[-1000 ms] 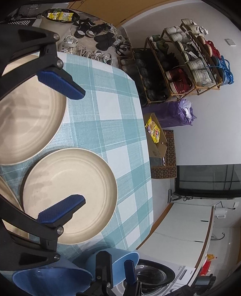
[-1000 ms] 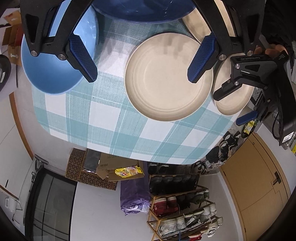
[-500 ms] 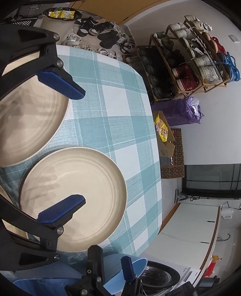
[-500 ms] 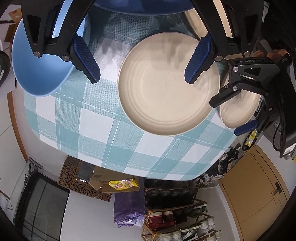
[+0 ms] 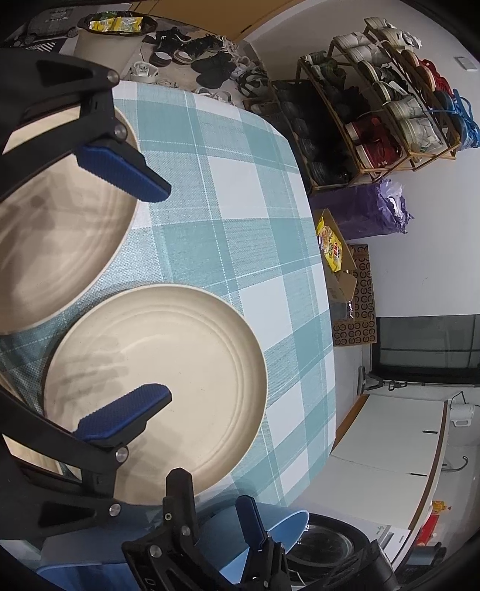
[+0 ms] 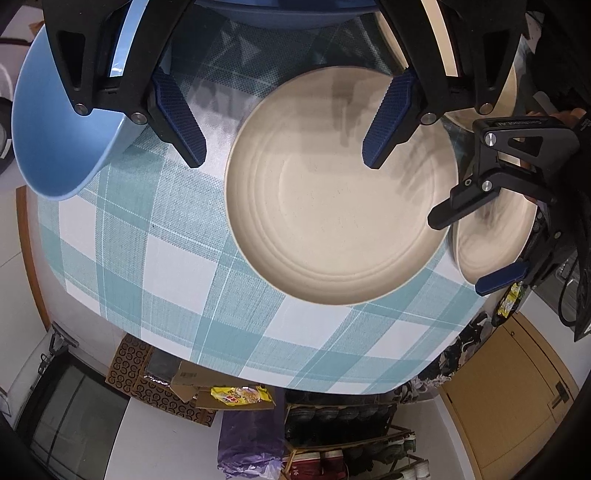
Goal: Organize plates and bowls
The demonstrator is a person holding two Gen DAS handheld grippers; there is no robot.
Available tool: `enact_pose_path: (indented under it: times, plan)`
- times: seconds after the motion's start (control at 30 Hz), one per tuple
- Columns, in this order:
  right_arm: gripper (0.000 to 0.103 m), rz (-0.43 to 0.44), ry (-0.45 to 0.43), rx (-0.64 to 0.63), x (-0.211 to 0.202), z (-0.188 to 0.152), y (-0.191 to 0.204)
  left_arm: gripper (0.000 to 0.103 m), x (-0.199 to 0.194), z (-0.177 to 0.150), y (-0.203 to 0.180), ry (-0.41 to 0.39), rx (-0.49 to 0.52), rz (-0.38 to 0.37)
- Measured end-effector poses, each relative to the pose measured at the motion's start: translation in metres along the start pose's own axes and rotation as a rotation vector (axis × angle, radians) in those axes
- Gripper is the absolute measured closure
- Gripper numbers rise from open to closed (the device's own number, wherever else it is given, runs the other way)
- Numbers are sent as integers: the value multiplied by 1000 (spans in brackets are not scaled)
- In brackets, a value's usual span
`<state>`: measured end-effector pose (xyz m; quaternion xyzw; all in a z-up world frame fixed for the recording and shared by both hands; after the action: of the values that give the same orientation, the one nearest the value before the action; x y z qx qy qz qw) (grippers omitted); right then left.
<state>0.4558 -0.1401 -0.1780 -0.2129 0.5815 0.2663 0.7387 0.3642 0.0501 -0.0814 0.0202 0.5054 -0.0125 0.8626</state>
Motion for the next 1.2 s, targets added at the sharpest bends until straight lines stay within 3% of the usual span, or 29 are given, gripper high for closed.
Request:
enact_pose_path:
  times: [0.3,0.4,0.6,1.2]
  plan:
    - [14,5,21,8,6,3,0,18,9,-6,-6,49,21,-18]
    - [14,4,26,8,7,4,1,33,12,-9,-8,69,25,-35]
    - [15,-3,47,9,10,6,2,40,18,-17,-11,116,28,-55]
    - [15,-38,134,-14,22,5,6,42,22,-19,-18,138,47,-81]
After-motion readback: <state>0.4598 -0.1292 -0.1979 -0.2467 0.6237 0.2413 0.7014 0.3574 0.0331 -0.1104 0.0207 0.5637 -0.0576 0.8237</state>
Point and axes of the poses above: each gripper's, at about its wrist camera, not at the fingertips, and x roughly the way its jaws point, y to its left, z to its top, the point moved 8 cm from there along x, roughly the way its jaws point, and after that the axes turned 10 degrees about y, right-handed, at the moved point
